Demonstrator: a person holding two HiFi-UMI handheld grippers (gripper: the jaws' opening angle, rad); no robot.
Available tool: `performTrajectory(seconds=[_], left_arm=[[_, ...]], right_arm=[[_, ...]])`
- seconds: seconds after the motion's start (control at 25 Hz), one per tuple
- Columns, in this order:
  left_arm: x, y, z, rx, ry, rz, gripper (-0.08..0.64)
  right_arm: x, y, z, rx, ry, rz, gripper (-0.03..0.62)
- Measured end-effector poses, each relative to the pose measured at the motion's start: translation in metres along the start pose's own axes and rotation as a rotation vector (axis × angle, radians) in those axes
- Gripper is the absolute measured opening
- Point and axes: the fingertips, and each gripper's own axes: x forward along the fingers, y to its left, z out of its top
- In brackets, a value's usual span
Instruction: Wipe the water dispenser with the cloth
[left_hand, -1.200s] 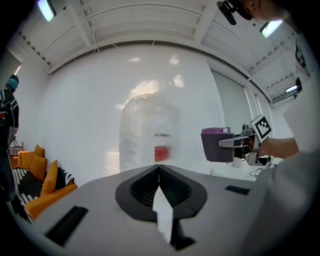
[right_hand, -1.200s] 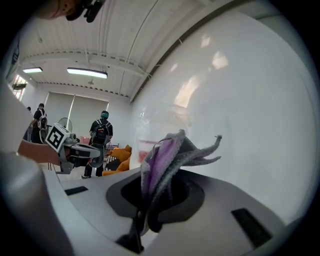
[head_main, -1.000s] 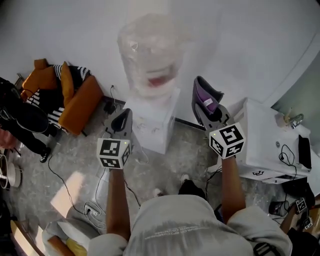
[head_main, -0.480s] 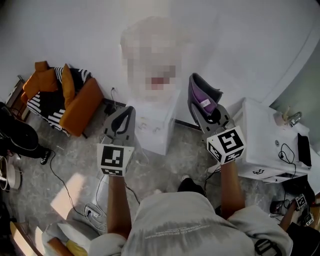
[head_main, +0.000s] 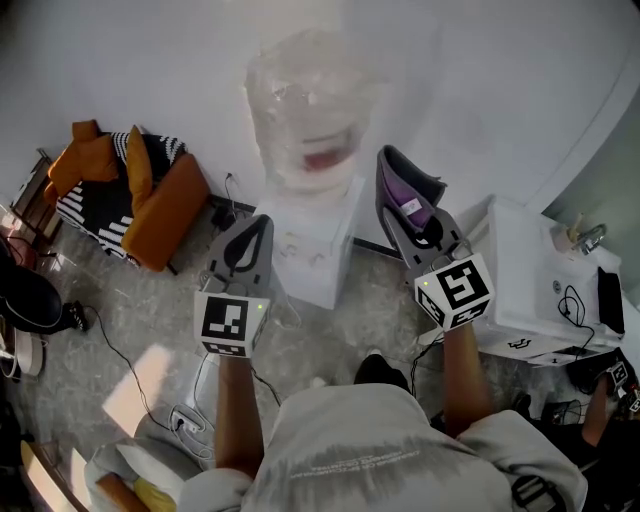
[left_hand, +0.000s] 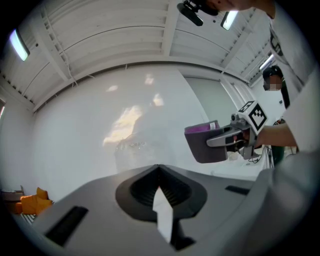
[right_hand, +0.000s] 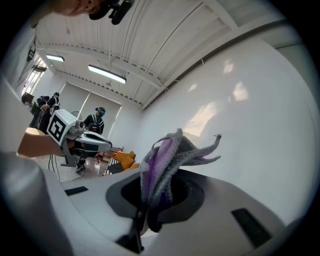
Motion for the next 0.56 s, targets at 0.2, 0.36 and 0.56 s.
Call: performTrajectory(seconds=[0.2, 0.36, 0.56], left_arm=[[-0.001, 0.001, -0.005, -0.004, 0.002, -0.007, 0.017], [-0.001, 0.000, -0.012, -0.011, 0.009, -0.015, 0.015], [-0.003, 0.001, -0.019, -0.017, 0.022, -0.013, 0.017]], right_arm=[[0.005, 0.006, -0.004, 0.005, 0.009, 0.009, 0.058], [0.008, 0.009, -0.008, 0.010, 0.019, 0.015, 0.058], [0.009, 0.013, -0.012, 0.007, 0.024, 0.021, 0.058]])
